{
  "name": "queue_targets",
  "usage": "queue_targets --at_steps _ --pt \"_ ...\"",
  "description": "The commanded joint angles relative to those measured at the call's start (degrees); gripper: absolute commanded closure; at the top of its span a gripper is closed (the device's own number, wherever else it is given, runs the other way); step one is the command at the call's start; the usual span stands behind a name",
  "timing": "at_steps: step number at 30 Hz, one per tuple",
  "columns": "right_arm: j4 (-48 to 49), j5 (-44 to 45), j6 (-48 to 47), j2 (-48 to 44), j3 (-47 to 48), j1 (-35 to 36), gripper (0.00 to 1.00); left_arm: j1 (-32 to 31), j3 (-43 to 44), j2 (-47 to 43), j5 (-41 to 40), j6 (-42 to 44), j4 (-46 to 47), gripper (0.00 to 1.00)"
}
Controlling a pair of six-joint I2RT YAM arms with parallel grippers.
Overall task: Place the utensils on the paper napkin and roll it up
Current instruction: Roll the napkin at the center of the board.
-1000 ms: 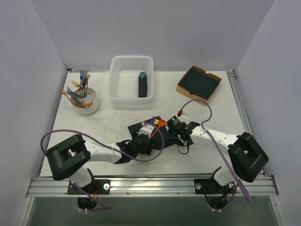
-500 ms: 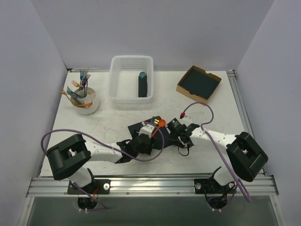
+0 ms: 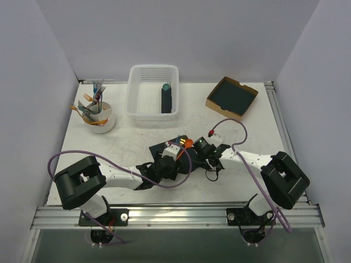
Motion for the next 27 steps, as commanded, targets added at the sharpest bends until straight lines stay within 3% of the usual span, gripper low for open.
queue_targets --at_steps 1,10,27 --pt "-2.27 0.0 1.65 -0.58 -1.49 0.51 0.81 -0.38 1.26 0.43 0.68 -0.79 -2.53 0.26" --pt "-0.69 -0.79 0.33 -4.63 -0.87 0.42 1.0 -0.38 1.44 0.52 0.86 -0.44 -2.62 0.26" --pt "13.36 -6.32 -6.35 -8.68 -2.01 0.15 1.0 -0.47 1.35 -0.18 1.65 -0.44 -2.88 0.26"
